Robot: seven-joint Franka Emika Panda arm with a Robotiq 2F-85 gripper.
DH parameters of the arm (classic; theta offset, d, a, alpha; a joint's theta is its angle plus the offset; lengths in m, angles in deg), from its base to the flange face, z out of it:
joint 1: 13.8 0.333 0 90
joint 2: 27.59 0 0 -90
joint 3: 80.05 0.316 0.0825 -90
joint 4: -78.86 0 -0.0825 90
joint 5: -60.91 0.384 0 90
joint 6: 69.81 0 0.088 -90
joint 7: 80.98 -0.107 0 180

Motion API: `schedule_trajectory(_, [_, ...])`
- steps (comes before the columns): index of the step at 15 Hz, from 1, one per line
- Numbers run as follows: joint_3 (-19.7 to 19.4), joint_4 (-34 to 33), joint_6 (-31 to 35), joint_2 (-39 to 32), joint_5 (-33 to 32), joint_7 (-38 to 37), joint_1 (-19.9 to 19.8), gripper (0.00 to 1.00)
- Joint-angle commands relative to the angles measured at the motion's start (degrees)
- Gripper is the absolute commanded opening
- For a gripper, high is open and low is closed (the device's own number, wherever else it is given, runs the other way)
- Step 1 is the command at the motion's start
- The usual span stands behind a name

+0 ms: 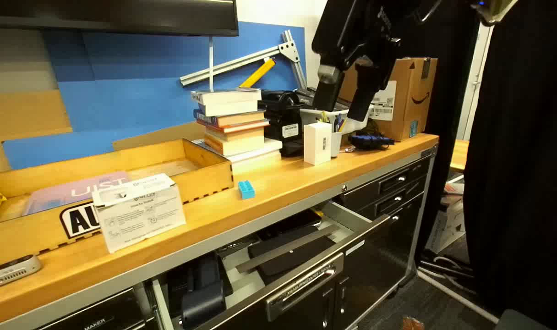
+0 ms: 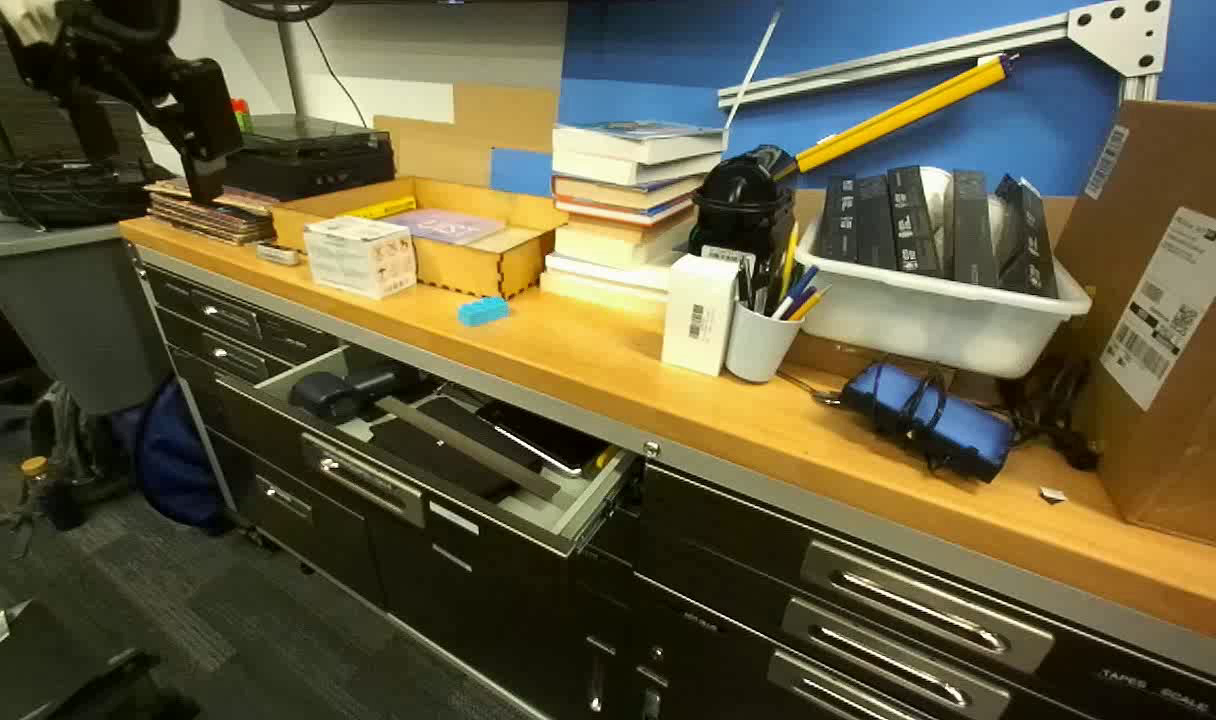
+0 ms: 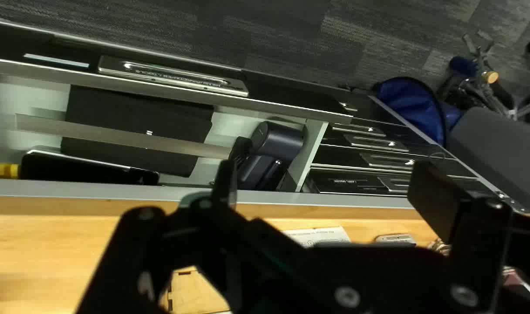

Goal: Put the blue object in the drawer and then close the drawer.

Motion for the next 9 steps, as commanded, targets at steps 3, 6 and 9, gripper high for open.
schedule_trajectory(3, [0.7, -1.0, -0.2, 0.2, 0.6, 0.5, -1.0, 1.00])
schedule_trajectory(6, [0.7, -1.1, -0.2, 0.4, 0.6, 0.5, -1.0, 1.00])
schedule_trajectory(9, [0.7, -1.1, -0.2, 0.4, 0.6, 0.5, -1.0, 1.00])
